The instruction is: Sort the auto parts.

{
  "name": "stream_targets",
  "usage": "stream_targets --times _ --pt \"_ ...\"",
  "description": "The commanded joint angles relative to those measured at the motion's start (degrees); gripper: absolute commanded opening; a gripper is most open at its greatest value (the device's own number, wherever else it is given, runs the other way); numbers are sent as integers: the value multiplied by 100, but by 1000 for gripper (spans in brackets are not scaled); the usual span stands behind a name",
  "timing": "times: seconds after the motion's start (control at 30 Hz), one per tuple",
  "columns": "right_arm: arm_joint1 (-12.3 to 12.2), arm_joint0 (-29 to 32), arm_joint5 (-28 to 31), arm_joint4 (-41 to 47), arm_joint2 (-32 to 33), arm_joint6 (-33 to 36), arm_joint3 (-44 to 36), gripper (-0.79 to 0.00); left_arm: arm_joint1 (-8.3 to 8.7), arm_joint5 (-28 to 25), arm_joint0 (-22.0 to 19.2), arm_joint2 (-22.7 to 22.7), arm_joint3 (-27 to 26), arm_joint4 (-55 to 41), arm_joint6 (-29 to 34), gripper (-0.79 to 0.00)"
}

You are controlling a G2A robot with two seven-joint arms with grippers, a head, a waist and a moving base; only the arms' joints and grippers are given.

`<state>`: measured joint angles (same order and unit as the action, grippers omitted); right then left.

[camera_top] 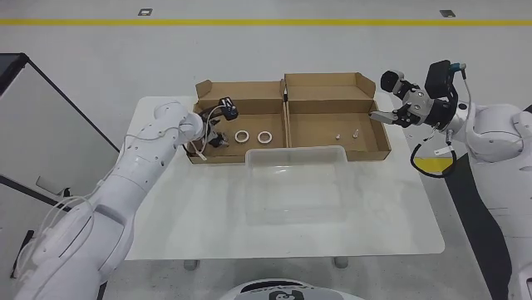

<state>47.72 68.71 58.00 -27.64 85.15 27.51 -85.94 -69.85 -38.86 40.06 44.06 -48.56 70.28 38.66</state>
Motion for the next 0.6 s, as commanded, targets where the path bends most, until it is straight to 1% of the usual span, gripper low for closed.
stream_targets --times 0.0,0.1,0.17,0.23,0.3,0.4,0.47,0.57 --pt "0 0 0 0 0 0 0 0 17 -6 -12 50 -43 -7 -12 0" --pt "0 0 0 0 0 0 0 0 55 -137 -28 156 -174 -84 -22 0" --pt "0 0 0 0 0 0 0 0 88 -335 -30 261 -305 -255 -9 0" --pt "0 0 0 0 0 0 0 0 127 -588 11 428 -439 -630 -77 0" --pt "0 0 0 0 0 0 0 0 165 -868 72 611 -614 -1186 -48 0" --pt "0 0 0 0 0 0 0 0 238 -1463 236 883 -993 -2289 76 0" --pt "0 0 0 0 0 0 0 0 316 -1628 341 1083 -1240 -2887 243 0" --pt "0 0 0 0 0 0 0 0 457 -1741 577 1402 -1799 -3592 456 0"
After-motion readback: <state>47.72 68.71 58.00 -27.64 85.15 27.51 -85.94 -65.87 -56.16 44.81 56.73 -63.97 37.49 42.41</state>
